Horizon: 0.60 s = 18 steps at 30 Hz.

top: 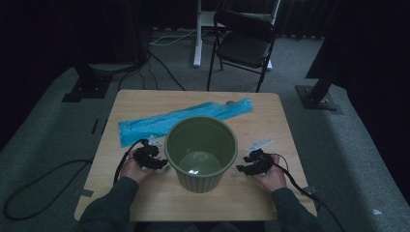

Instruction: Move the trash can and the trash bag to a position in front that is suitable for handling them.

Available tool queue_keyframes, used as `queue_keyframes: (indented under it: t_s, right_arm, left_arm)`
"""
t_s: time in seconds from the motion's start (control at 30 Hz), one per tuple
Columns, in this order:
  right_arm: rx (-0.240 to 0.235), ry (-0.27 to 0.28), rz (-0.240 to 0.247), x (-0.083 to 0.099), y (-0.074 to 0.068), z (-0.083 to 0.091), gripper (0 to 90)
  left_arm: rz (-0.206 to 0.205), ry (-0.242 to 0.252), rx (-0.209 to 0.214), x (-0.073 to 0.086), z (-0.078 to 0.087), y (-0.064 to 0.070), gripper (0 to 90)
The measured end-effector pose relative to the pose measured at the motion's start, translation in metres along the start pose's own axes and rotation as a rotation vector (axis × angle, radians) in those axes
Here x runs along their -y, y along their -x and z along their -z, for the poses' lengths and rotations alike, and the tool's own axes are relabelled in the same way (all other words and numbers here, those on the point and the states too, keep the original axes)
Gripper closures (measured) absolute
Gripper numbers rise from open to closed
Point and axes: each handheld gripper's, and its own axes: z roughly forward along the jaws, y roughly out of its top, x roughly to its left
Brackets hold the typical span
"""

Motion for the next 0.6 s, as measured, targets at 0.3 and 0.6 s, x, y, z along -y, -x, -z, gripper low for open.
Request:
queue_keyframes:
  t_s: [0.3, 0.6]
  right_arm:
    - [-0.016, 0.065, 0.022, -0.007, -0.009, 0.007, 45.9]
    - [-0.042, 0.106, 0.051, -0.015, -0.022, 0.011, 43.4]
  left_arm:
    - [-0.028, 0.034, 0.035, 0.004, 0.012, 0.006, 42.7]
    - [-0.096, 0.075, 0.074, 0.004, 0.025, 0.021, 42.7]
